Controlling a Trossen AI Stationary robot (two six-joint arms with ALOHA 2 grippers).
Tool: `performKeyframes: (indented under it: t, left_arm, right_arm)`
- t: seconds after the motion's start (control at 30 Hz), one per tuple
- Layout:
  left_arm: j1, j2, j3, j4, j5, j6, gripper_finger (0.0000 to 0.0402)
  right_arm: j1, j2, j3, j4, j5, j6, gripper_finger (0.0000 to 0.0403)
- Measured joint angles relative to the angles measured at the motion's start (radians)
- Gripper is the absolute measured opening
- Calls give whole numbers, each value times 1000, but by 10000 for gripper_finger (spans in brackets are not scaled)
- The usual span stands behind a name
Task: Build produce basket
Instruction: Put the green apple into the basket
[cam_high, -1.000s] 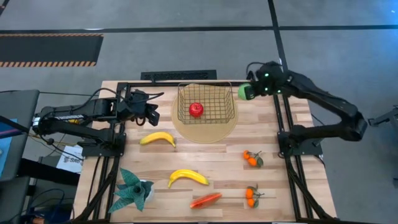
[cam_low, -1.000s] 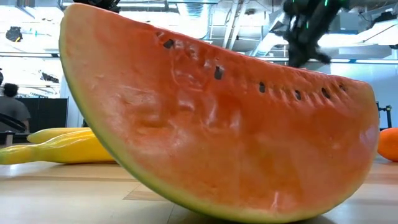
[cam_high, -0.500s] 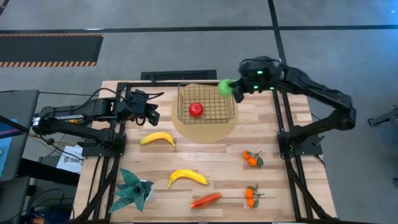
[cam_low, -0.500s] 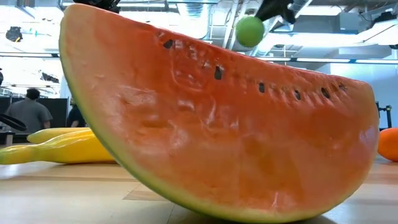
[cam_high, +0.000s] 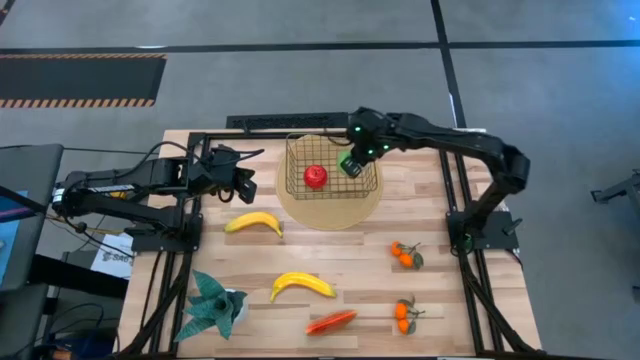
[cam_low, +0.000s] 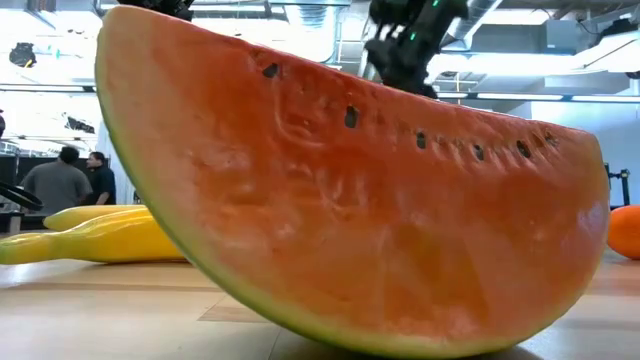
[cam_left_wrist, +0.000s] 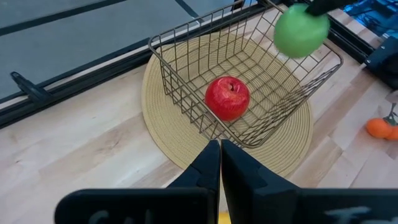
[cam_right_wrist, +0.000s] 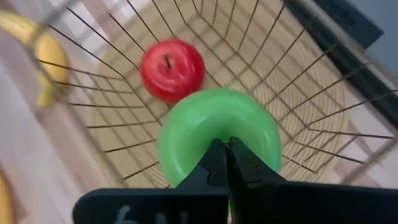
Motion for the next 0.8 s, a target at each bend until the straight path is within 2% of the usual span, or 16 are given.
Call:
performKeyframes:
  t: [0.4,0.5,0.8]
  left_arm:
    - [0,0,0,0,1,0,0]
    - [0,0,0,0,1,0,0]
    - [0,0,0,0,-2,0,0]
  right_arm:
    - [-1,172,0,5,11,-29,0]
    - [-1,203,1,8,44,-35,0]
    - [-1,262,0,15,55,-56,0]
